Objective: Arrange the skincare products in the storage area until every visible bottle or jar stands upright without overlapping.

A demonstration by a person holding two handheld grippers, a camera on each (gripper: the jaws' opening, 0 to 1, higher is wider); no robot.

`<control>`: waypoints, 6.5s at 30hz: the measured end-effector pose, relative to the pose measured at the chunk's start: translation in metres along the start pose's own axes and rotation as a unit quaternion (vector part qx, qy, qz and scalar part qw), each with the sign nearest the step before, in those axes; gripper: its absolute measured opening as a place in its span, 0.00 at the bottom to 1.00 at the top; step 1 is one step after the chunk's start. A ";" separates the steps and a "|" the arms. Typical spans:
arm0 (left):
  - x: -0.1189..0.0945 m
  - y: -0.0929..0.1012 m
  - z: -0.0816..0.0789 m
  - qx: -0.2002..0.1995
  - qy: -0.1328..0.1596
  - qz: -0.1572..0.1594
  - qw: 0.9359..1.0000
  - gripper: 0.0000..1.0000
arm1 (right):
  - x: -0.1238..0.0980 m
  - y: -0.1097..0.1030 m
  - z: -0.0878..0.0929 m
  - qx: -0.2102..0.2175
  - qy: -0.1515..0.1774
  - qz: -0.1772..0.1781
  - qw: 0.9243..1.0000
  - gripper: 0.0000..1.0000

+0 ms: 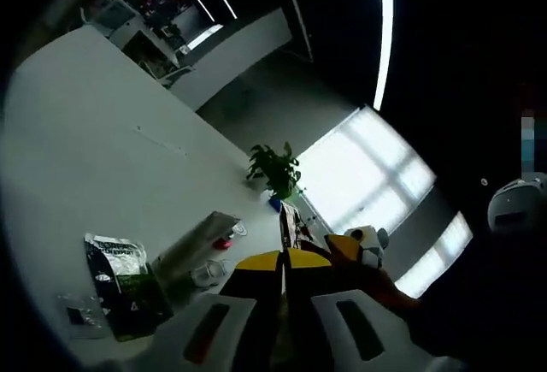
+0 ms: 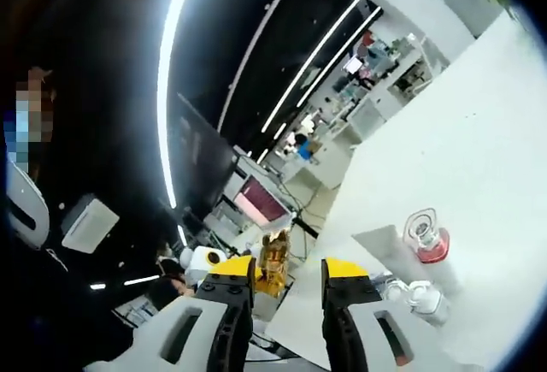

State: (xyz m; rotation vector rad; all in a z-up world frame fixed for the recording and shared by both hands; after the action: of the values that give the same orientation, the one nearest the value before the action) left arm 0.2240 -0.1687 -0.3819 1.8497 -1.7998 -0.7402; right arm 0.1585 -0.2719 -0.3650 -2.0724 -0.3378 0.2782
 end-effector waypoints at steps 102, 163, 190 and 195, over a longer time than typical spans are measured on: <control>-0.024 -0.217 0.066 0.309 -0.289 -0.220 0.879 0.13 | -0.038 0.088 0.015 -0.187 -0.066 0.140 0.970 0.69; -0.041 -0.183 0.008 0.416 -0.278 -0.202 0.842 0.47 | -0.064 0.092 0.000 -0.244 -0.059 0.151 0.956 0.82; -0.080 -0.062 0.021 0.322 -0.035 -0.308 0.894 0.99 | -0.111 0.111 -0.007 -0.301 -0.026 0.177 0.937 0.99; -0.085 -0.069 0.032 0.310 -0.003 -0.350 0.884 0.99 | -0.108 0.109 -0.006 -0.289 0.005 0.172 0.942 0.99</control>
State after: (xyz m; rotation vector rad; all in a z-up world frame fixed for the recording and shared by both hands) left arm 0.2544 -0.0794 -0.4457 3.0004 -1.4362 -0.3919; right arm 0.0730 -0.3670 -0.4500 -2.7167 -0.0416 0.4148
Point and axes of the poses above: the point that each gripper's makers call its tool centre point, and the gripper's own axes: x roughly forward along the fingers, y roughly to its right, z roughly out of its underside, the point moved 3 cm from there along -x, roughly backward along the fingers, and after that the axes turned 12 degrees about x, right-handed, at the moved point
